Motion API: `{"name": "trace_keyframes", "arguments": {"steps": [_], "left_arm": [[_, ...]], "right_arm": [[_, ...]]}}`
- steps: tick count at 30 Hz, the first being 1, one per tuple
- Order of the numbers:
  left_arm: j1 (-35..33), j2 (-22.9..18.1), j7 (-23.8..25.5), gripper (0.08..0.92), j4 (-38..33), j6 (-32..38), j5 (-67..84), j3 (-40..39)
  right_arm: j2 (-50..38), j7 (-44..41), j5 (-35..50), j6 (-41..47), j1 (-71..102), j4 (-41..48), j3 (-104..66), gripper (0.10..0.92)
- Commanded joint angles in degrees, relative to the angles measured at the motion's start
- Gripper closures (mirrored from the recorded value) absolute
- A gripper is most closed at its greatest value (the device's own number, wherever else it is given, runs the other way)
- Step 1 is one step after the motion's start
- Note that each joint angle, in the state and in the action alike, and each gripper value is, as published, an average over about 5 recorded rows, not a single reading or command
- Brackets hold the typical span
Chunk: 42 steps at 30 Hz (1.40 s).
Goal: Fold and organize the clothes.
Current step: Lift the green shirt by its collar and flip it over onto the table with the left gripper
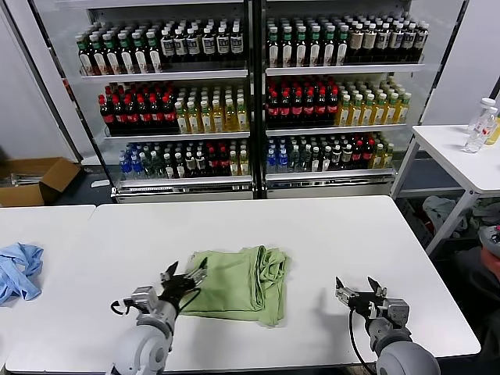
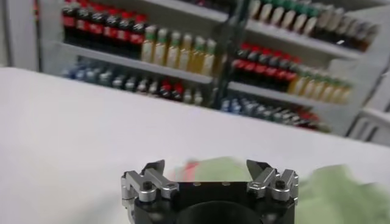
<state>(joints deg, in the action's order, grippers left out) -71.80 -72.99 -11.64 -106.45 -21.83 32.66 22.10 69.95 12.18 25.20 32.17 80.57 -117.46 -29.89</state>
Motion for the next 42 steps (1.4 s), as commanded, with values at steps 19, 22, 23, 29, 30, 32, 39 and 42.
{"name": "trace_keyframes", "arguments": {"steps": [19, 22, 23, 29, 30, 32, 39, 42], "left_arm": [[0.00, 0.61, 11.40, 0.603, 5.33, -0.31, 15.80, 2.71], [-0.31, 0.45, 11.40, 0.689, 5.44, -1.16, 21.59, 3.97], [-0.43, 0.32, 11.42, 0.715, 5.44, -1.55, 23.66, 4.35], [-0.67, -1.21, 11.47, 0.876, 4.83, -3.75, 34.06, 6.45], [-0.73, -1.47, 11.50, 0.886, 4.41, -4.09, 35.40, 6.91], [-1.11, -1.81, 11.48, 0.900, 3.20, -4.62, 37.47, 8.04], [-5.53, 0.11, 9.77, 0.899, -2.96, -5.74, 45.45, 20.45], [-7.41, 2.87, 9.43, 0.899, -5.12, -5.73, 46.55, 29.04]], "right_arm": [[0.93, 0.29, -0.57, -0.13, 2.24, -2.02, -2.23, 0.203], [0.93, 0.36, -0.56, -0.14, 2.34, -2.19, -2.27, 0.203], [0.90, 0.38, -0.55, -0.14, 2.38, -2.26, -2.26, 0.203], [0.71, 0.46, -0.49, -0.10, 2.62, -2.71, -2.30, 0.203], [0.70, 0.47, -0.48, -0.10, 2.63, -2.78, -2.30, 0.203], [0.71, 0.48, -0.45, -0.09, 2.66, -2.93, -2.32, 0.203], [0.69, 0.27, 0.00, -0.44, 2.89, -3.04, -2.79, 0.203], [0.47, 0.02, 0.26, -0.82, 2.66, -2.72, -2.60, 0.203]]}}
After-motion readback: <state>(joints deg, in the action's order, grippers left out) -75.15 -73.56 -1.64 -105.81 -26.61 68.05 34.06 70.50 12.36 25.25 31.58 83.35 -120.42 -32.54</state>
